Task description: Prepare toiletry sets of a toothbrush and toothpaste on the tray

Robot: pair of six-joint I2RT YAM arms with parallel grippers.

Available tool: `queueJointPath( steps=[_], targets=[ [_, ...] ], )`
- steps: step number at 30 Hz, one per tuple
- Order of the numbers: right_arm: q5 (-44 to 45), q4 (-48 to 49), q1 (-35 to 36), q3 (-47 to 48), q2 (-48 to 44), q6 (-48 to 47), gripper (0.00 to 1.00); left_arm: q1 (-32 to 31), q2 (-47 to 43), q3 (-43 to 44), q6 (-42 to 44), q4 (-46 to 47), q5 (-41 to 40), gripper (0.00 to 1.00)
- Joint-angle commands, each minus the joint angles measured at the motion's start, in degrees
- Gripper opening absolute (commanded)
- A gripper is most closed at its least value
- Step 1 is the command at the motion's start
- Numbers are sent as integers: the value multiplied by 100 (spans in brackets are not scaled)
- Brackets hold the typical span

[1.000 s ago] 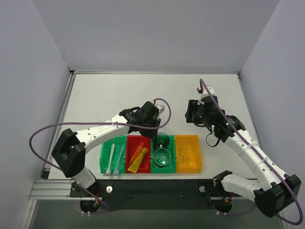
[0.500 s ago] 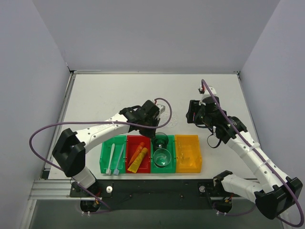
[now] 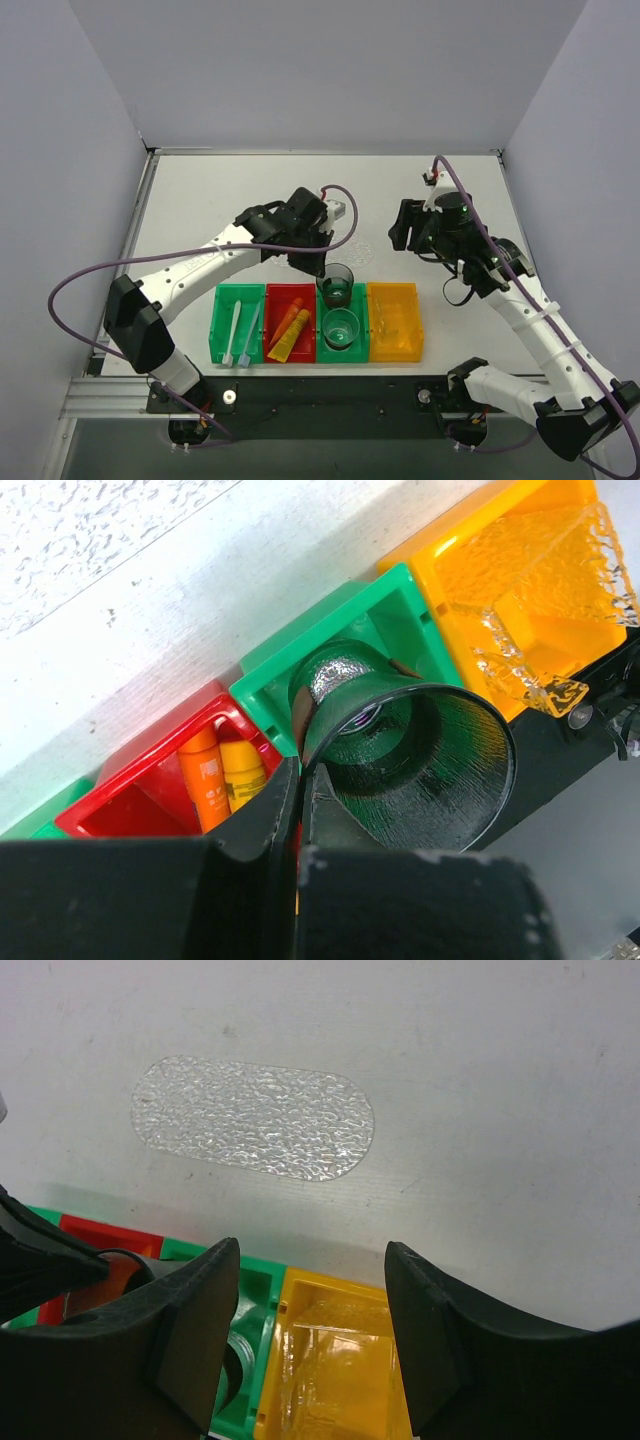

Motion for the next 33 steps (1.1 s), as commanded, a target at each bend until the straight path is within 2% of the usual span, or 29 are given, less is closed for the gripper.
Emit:
queueJointPath(
  steps=[1, 8, 13, 20, 25, 29, 33],
  targets=[
    [-403, -95, 64, 331, 269, 11, 55, 241, -232, 452, -150, -87, 192, 0],
    [-684, -34, 213, 683, 875, -15, 55, 593, -223, 443, -589, 160, 139, 0],
    [-1255, -60, 363, 1069, 1428, -94, 55, 725, -135, 566, -950, 177, -46, 0],
    [-1282, -192, 837, 1535, 1878, -208, 54, 734, -144, 751, -1056, 204, 68, 0],
    [-1124, -183, 864, 1580, 1922, -138, 55, 953, -293, 707, -951, 72, 130, 0],
    [-799, -271, 636, 1449, 1791, -147, 55, 1522, -504, 443, -714, 54, 174, 0],
    [-982, -306, -75, 958, 1405, 11, 54, 1990, -654, 513, -362, 142, 104, 0]
  ],
)
